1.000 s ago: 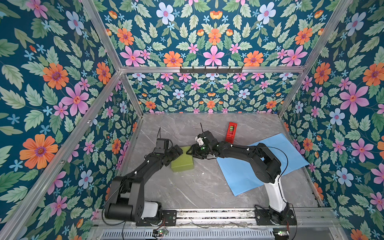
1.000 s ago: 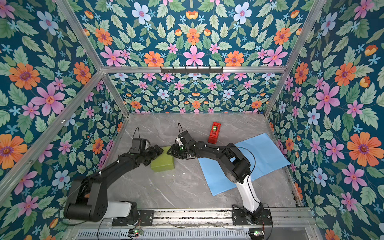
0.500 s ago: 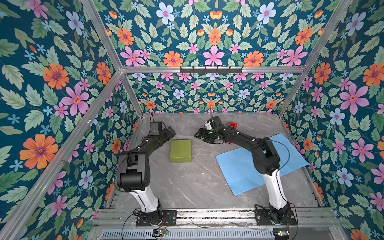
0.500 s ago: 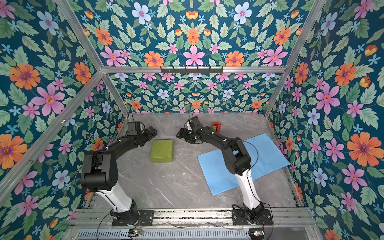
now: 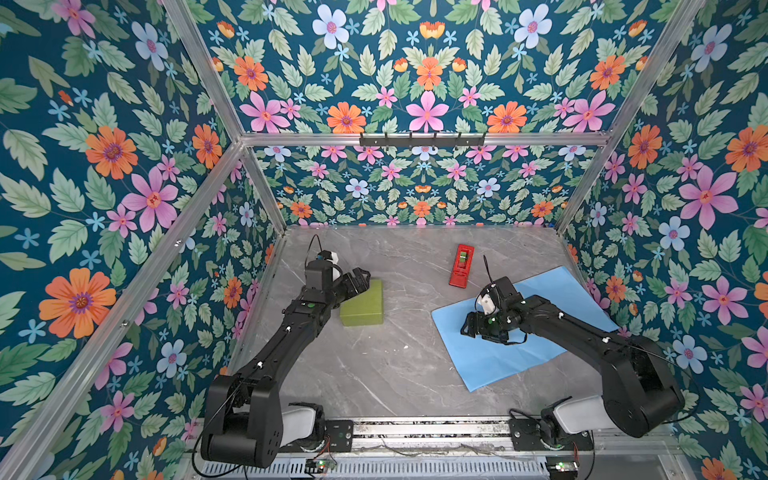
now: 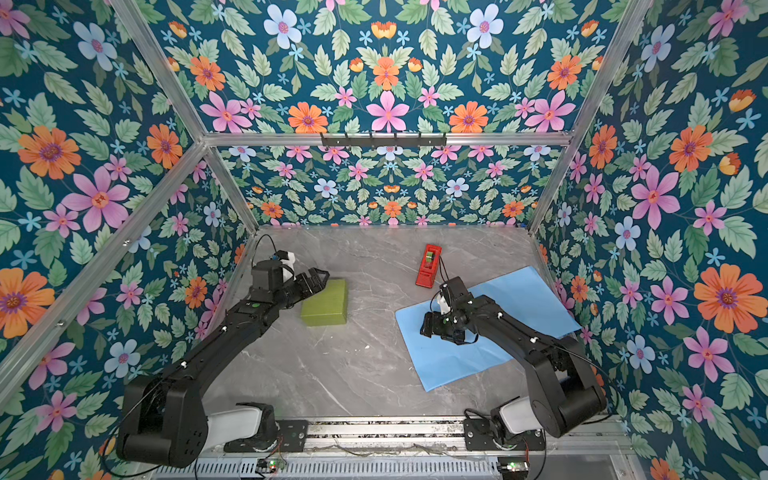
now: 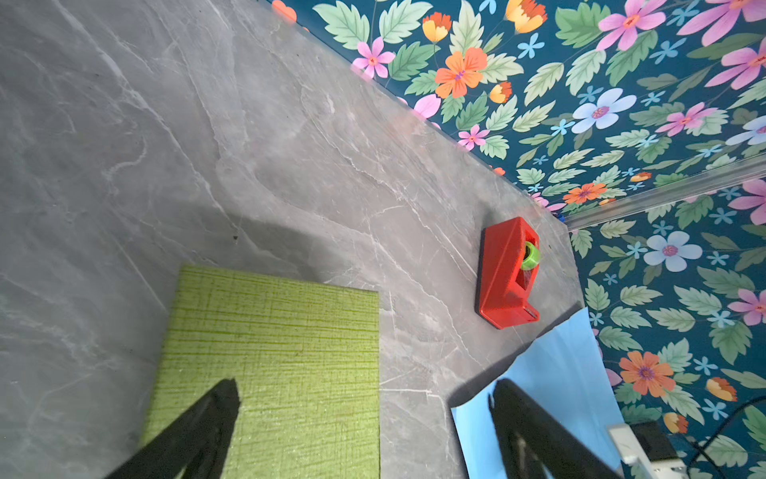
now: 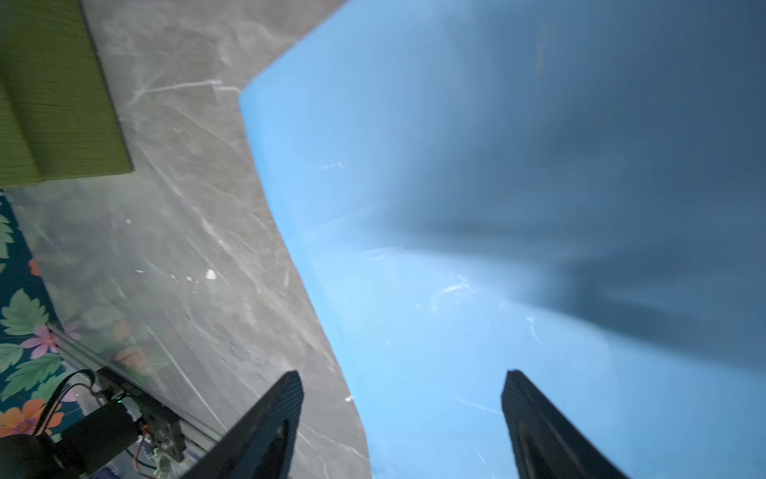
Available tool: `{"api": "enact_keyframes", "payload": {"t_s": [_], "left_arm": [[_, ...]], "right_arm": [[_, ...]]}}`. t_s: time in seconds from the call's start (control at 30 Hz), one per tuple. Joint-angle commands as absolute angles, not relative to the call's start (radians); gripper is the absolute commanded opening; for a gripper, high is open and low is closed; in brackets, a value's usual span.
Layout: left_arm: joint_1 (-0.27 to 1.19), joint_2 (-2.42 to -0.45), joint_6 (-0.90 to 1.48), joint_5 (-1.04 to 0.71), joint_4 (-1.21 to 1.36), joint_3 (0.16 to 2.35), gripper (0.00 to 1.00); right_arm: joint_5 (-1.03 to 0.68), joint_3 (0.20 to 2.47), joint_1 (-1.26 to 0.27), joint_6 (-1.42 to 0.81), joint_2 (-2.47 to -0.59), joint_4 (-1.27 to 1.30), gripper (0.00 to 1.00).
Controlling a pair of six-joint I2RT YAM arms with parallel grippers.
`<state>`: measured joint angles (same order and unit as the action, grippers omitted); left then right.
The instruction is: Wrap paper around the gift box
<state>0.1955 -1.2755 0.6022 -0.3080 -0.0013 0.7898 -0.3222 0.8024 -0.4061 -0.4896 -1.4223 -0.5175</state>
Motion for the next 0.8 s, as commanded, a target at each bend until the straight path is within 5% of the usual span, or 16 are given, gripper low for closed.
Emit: {"api": "enact_keyframes", "payload": {"t_s": [0.0, 0.37, 0.57, 0.77], "left_arm": [[0.212, -1.292, 0.585, -0.298, -0.006, 0.808, 0.97], [0.377, -1.218, 0.553, -0.244, -0.138, 0.855, 0.89], [0.625, -1.204, 0.707, -0.283, -0.055, 0.732, 0.82], [0.712, -1.152, 0.78, -0.236, -0.028, 0.596, 0.77]], "right_arm": [[-0.32, 0.756, -0.407, -0.478, -1.436, -0.535, 0.75], [-0.433, 0.62, -0.428, -0.572, -1.422, -0.416, 0.64], [-0.482, 0.583, -0.573, -0.749, -1.445, -0.207, 0.56], [-0.529, 0.634, -0.719, -0.874, -1.526, -0.004, 0.53]]}}
